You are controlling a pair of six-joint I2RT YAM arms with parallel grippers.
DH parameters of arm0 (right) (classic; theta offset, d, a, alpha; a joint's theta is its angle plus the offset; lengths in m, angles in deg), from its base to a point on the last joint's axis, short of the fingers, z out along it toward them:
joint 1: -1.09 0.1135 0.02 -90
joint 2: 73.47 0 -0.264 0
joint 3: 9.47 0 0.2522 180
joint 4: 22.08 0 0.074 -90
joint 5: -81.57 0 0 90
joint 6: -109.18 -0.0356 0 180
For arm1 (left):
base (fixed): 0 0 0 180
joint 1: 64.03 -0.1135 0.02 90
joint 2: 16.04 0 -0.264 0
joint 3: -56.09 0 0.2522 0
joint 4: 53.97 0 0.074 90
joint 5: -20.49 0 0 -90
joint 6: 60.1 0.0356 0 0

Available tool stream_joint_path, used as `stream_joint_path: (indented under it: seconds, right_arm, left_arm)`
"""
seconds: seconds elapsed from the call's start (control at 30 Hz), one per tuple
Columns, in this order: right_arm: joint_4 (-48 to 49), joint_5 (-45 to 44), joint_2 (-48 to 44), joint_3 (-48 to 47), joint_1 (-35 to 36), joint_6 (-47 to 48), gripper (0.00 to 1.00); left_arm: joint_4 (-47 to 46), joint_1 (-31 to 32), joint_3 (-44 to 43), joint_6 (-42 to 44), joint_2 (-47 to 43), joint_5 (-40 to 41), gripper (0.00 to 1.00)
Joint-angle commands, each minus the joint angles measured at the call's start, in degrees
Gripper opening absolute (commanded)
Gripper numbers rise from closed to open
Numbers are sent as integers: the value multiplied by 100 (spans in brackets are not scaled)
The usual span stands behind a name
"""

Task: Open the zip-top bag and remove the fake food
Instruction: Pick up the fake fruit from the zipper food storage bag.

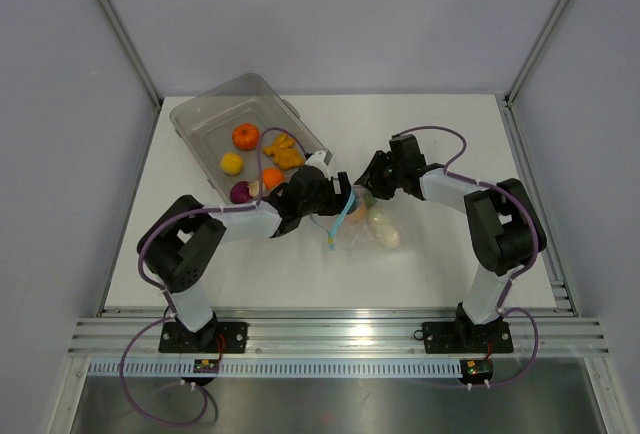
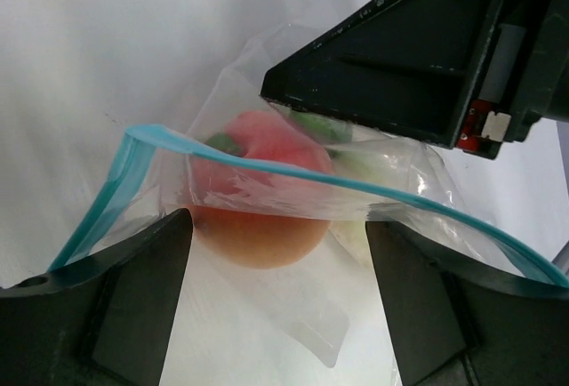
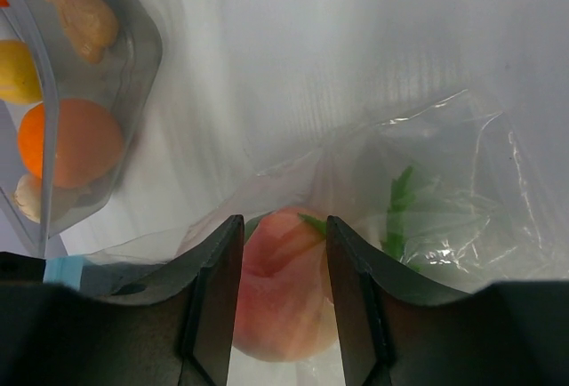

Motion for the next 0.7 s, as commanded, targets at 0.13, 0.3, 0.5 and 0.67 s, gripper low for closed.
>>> stream_joint_path:
  seconds: [0.13, 0.3, 0.5, 0.67]
  right_arm:
    - [133, 448, 69, -149, 87, -233, 50]
    - [239, 528, 8, -53, 96, -321, 50]
    - [450, 668, 7, 0, 87, -347, 49]
    - [450, 694, 7, 0, 87, -347, 47]
  left_arm:
    - [459, 78, -582, 266, 297, 542, 84]
    - [837, 175, -731, 327, 324, 1008, 84]
    - [978, 184, -889, 406, 499, 1087, 84]
    - [1163, 219, -1126, 441, 693, 1140, 84]
